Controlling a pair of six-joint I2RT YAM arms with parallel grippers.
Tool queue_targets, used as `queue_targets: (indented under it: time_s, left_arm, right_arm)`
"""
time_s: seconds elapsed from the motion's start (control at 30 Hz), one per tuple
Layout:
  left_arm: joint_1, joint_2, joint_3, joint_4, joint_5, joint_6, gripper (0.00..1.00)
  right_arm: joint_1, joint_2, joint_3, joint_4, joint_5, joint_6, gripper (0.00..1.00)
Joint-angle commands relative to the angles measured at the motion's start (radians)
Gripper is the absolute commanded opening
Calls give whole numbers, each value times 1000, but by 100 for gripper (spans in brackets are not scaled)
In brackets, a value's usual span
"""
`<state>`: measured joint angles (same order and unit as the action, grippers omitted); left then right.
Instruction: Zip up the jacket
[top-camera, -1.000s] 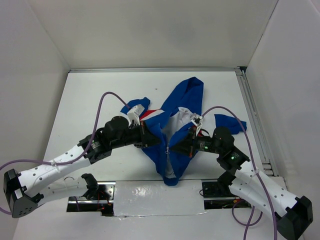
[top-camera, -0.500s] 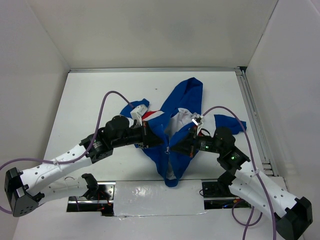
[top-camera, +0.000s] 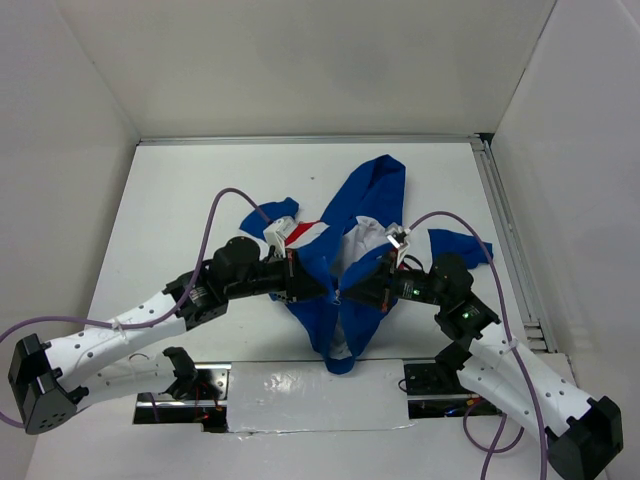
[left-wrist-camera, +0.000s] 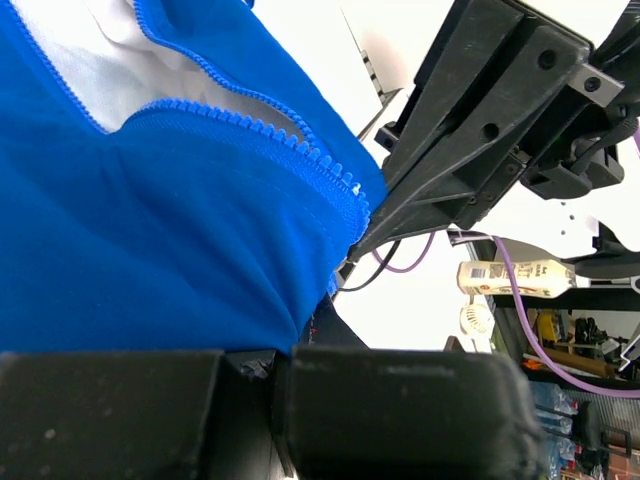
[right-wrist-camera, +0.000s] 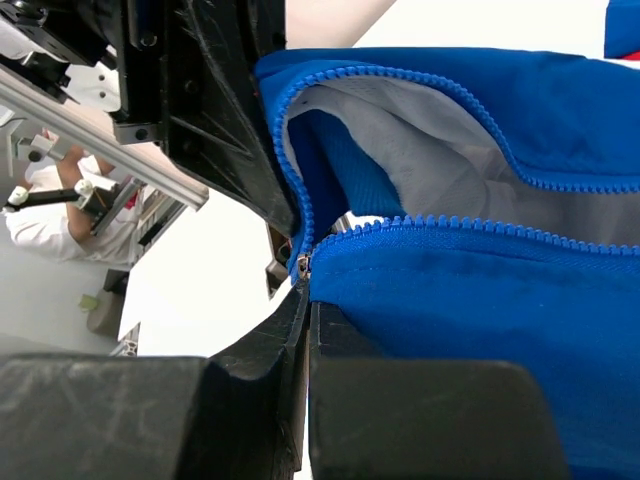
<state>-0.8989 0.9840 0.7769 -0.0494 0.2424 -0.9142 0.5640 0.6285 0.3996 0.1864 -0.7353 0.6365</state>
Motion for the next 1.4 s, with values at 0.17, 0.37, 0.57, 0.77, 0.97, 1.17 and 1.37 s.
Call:
queue_targets:
  time_s: [0.17, 0.37, 0.57, 0.77, 0.97, 1.17, 1.37]
  left_arm:
    - [2, -47, 8, 82, -35, 41, 0]
    - [2, -57, 5, 95, -35, 61, 0]
    - [2, -51, 1, 102, -25, 69, 0]
    - [2, -45, -31, 148, 26, 75, 0]
    - [2, -54, -48, 149, 2, 77, 0]
    - [2, -85, -54, 152, -26, 81, 0]
    - [2, -76, -57, 168, -3, 80, 0]
  right_arm:
    - [-22, 23, 2, 12, -81, -1, 0]
    - [-21, 13, 1, 4, -107, -3, 0]
    - [-24, 11, 13, 28, -96, 15, 0]
    - [-27, 57, 25, 76, -125, 31, 0]
    - [-26, 45, 28, 78, -128, 39, 0]
    - [-27, 40, 27, 28, -130, 26, 0]
    - [-29, 68, 18, 84, -156, 58, 0]
